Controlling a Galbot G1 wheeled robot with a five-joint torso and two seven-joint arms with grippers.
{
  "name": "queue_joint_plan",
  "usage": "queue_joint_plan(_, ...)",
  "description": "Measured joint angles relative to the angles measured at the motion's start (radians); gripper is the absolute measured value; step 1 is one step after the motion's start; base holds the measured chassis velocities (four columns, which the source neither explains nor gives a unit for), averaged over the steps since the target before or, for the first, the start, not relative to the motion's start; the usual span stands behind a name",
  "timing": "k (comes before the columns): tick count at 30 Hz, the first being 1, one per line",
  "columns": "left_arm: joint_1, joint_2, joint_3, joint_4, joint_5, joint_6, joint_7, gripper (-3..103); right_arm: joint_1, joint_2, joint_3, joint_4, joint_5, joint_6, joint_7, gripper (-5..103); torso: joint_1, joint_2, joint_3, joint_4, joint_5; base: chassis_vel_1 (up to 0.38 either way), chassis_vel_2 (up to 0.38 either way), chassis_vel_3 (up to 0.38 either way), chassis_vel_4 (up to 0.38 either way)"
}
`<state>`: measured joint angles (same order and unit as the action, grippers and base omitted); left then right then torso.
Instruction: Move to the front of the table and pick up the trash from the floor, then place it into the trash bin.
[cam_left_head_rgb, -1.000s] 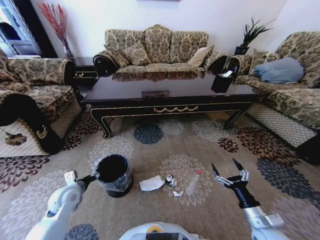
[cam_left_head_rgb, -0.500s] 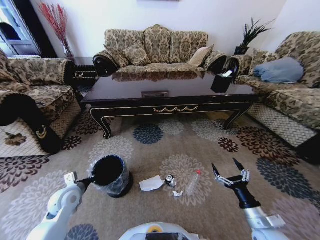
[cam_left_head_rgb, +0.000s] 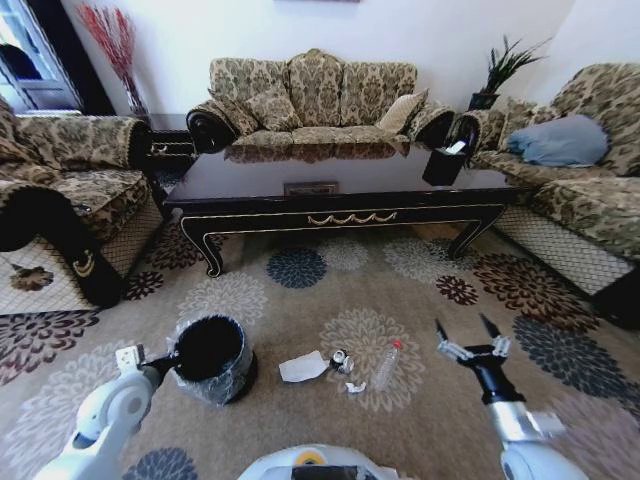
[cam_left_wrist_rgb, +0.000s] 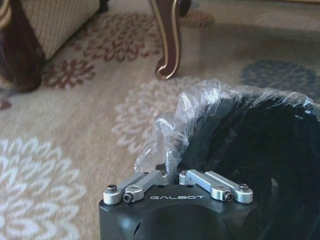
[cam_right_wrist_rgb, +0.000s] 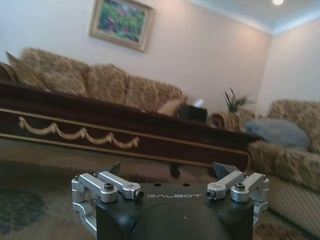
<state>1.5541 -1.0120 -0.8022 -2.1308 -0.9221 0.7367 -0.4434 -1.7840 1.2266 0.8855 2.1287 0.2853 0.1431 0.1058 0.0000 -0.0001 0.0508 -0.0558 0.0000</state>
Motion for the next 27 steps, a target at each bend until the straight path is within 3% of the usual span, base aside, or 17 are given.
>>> queue_joint_plan(1,0.000,0.000,0.000,0.000,0.000,0.000,0.000,4,0.000,0.000,0.000,0.000,0.000,0.000,0.000,100,0.000,0.000,0.000,0.0000,0.0000,0.000,0.000,0.000,0.000)
queue_joint_plan(2,0.002,0.010,0.006,-0.023,-0.001,0.000,-0.005,4,0.013,-0.022,-0.027,0.002,0.019,-0.072,0.046,100,0.000,0.000,0.000,0.0000,-0.0001,0.000,0.000,0.000,0.000)
queue_joint_plan(6,0.004,0.024,0.017,-0.070,0.000,0.000,0.001,4,0.051,-0.073,-0.126,-0.001,0.130,-0.234,0.098,100,0.000,0.000,0.000,-0.0001,0.0000,0.000,0.000,0.000,0.000)
queue_joint_plan(7,0.004,0.024,0.017,-0.070,0.000,0.000,0.001,4,0.051,-0.073,-0.126,-0.001,0.130,-0.234,0.098,100,0.000,0.000,0.000,-0.0001,0.0000,0.000,0.000,0.000,0.000)
queue_joint_plan(11,0.004,0.055,0.035,-0.095,-0.003,0.000,0.023,4,0.119,-0.145,-0.222,-0.028,0.265,-0.367,0.179,100,0.000,0.000,0.000,0.0001,0.0001,0.000,0.000,0.000,0.000)
queue_joint_plan(14,0.008,0.066,0.039,-0.106,-0.003,0.000,0.026,4,0.154,-0.183,-0.249,-0.044,0.323,-0.427,0.210,100,0.000,0.000,0.000,-0.0005,-0.0001,0.000,0.000,0.000,0.000)
queue_joint_plan(21,0.022,0.078,0.041,-0.132,-0.002,0.000,0.028,4,0.311,-0.301,-0.316,-0.121,0.663,-0.683,0.383,100,0.000,0.000,0.000,0.0000,-0.0001,0.000,0.000,0.000,0.000)
queue_joint_plan(22,0.022,0.078,0.041,-0.132,-0.002,0.000,0.028,4,0.311,-0.301,-0.316,-0.121,0.663,-0.683,0.383,100,0.000,0.000,0.000,0.0000,-0.0001,0.000,0.000,0.000,0.000)
queue_joint_plan(25,0.031,0.078,0.041,-0.149,-0.001,0.000,0.029,4,0.405,-0.324,-0.385,-0.189,0.767,-0.775,0.457,100,0.000,0.000,0.000,0.0000,0.0001,0.000,0.000,0.000,0.000)
queue_joint_plan(27,0.032,0.078,0.040,-0.152,-0.002,0.000,0.029,4,0.422,-0.325,-0.400,-0.203,0.774,-0.782,0.465,100,0.000,0.000,0.000,0.0000,0.0003,0.000,0.000,0.000,0.000)
